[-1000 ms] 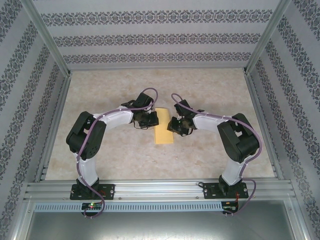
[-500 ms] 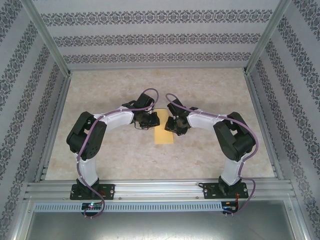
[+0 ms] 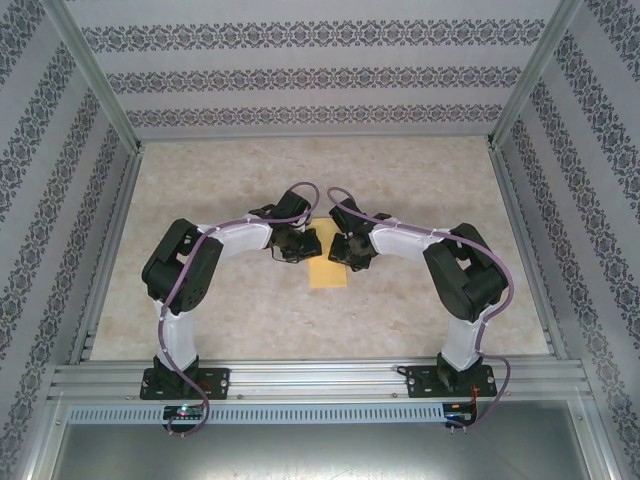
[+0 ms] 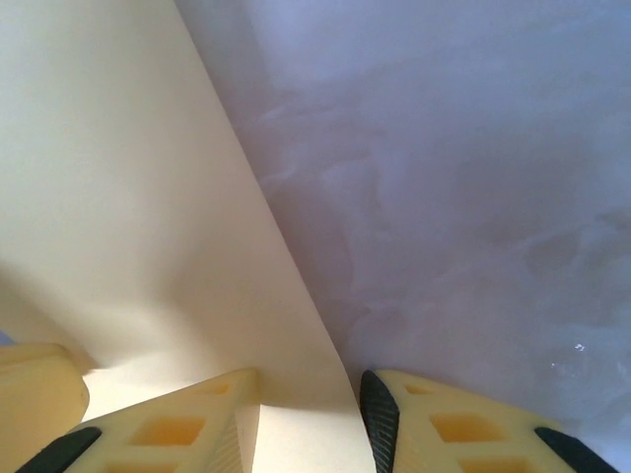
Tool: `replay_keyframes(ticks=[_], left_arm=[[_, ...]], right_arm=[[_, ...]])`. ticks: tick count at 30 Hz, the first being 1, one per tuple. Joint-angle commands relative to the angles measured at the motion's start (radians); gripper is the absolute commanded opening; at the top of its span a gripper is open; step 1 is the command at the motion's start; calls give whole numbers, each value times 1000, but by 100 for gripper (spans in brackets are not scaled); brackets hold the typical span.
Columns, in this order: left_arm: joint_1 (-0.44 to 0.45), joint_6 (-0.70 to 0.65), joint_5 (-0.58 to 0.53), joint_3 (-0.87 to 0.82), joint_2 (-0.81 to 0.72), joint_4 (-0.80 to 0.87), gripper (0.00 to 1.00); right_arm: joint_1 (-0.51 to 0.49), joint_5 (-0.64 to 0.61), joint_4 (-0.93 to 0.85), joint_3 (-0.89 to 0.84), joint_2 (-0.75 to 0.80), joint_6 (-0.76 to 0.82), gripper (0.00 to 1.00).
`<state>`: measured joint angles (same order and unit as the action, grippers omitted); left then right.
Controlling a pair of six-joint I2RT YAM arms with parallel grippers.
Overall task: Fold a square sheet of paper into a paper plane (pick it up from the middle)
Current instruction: Fold the square sheet of paper in half at the center of the table.
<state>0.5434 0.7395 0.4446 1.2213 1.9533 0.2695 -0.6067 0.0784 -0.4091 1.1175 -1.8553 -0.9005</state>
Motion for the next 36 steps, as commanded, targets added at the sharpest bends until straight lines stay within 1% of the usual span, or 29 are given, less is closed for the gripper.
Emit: replay_keyframes(ticks=[1,8,11,15,18,19,21,25,26,31,36], left_arm=[[14,36,18,17,27,-31,16],[13,40,-75,68,91,102,13],[12,28,-106,73,99,129,13],[12,2,-108,78,99,147,11],[12,-21,-119,80,95,166,11],[12,-27,-122,78,93,167,11],[12,-37,-121,81,94,169,9],[12,-45,-117,85,95,172,8],[12,-48,-118,86,97,173,8],[12,-60,-125,89,99,187,7],[13,-68,-131,92,101,196,7]], right_arm=[[-25,17,-47,-19,-61,-35,36],[-30,47,-10,-23,-52,-33,36],[-30,50,1,-28,-15,-4,37],[-2,56,84,-101,105,26,39],[32,92,183,-184,209,49,40],[47,128,232,-209,237,62,41],[72,254,329,-250,254,83,38],[86,415,412,-262,207,108,24],[85,431,417,-261,185,104,20],[97,482,503,-303,113,66,13],[100,456,476,-355,105,90,12]])
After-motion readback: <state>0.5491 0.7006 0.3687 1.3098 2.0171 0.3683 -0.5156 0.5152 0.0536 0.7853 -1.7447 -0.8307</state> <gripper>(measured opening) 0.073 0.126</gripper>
